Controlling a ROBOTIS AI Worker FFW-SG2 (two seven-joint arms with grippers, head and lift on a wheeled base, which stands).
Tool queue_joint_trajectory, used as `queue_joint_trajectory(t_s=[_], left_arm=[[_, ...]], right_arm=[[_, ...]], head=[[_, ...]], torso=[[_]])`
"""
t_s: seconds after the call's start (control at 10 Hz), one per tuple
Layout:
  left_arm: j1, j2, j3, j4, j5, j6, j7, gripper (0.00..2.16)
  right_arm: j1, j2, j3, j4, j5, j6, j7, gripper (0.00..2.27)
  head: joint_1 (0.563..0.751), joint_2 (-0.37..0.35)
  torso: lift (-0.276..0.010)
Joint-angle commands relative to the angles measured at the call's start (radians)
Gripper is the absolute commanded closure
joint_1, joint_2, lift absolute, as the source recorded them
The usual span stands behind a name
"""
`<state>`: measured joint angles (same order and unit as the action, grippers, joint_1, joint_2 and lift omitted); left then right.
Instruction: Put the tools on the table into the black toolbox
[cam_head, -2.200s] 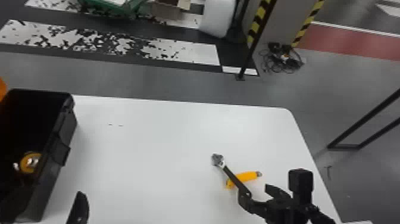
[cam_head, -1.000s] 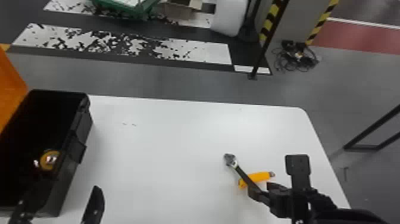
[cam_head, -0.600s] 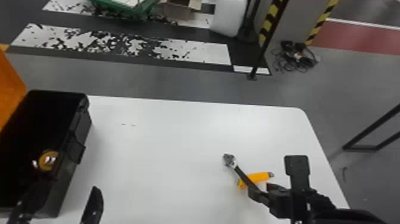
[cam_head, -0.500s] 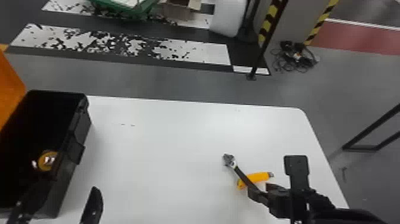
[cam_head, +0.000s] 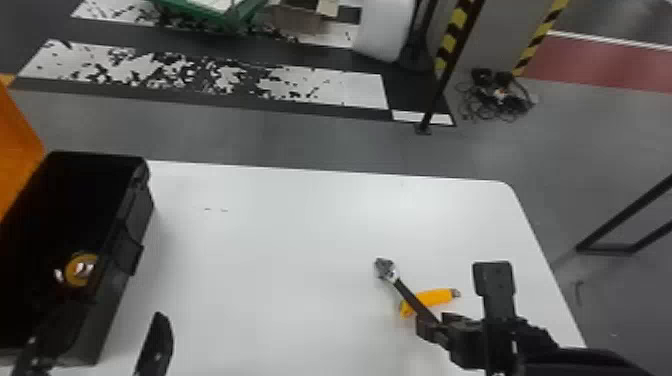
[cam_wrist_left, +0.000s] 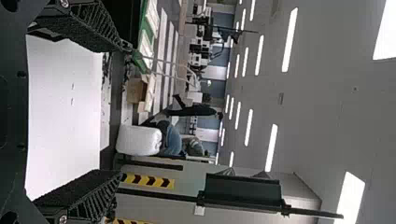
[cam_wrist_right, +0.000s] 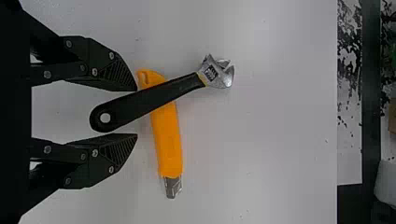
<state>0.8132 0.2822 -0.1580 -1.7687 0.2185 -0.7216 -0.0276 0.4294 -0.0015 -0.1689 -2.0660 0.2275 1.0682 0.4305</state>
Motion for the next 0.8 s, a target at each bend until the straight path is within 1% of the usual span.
queue_joint_trajectory(t_s=[0.0,0.2,0.4,0.6,0.7], left_arm=[[0.0,0.0,0.0,0.0,0.002,0.0,0.0,0.06],[-0.002,0.0,0.0,0.0,0.002,0.0,0.0,0.06],[-0.002,0.003,0.0,0.0,0.004,0.0,0.0,0.06],[0.0,0.006,0.0,-0.002,0.005,0.0,0.0,0.06],[0.0,0.008,0.0,-0.003,0.005,0.0,0.0,0.06]], right_arm=[[0.002,0.002,0.005,-0.003,0.004,0.008,0.004,0.54],[-0.006,0.002,0.011,-0.003,0.013,0.008,0.004,0.55],[-0.015,0.002,0.012,0.0,0.02,0.014,0.005,1.03],[-0.018,0.002,0.019,0.0,0.033,0.033,0.013,1.65],[-0.018,0.002,0.02,0.0,0.043,0.033,0.027,1.88]], head=[[0.695,-0.159],[0.695,-0.154],[0.695,-0.151],[0.695,-0.149],[0.695,-0.148]], torso=[[-0.039],[-0.039],[-0.039],[-0.039],[-0.039]])
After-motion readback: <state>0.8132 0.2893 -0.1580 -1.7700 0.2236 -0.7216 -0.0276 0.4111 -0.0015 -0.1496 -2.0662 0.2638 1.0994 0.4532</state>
